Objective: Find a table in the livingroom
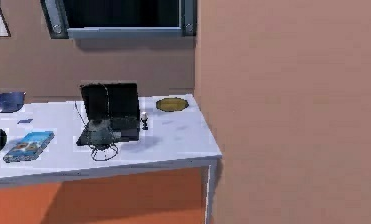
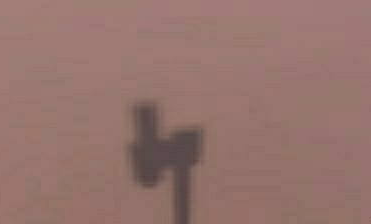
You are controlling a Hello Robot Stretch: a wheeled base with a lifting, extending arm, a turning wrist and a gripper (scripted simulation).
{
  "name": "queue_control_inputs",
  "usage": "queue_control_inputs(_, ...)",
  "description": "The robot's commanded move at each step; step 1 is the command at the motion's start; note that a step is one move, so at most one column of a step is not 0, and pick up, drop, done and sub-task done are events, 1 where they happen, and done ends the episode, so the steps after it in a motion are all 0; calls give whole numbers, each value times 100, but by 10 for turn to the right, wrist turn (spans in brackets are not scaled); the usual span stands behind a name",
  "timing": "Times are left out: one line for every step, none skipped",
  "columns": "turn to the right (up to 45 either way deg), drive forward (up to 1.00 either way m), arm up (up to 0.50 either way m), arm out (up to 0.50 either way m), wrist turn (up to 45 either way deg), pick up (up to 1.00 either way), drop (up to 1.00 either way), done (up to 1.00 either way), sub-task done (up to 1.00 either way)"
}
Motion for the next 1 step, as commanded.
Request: queue_control_inputs(-270,0,0,0,0,0,0,0,0)
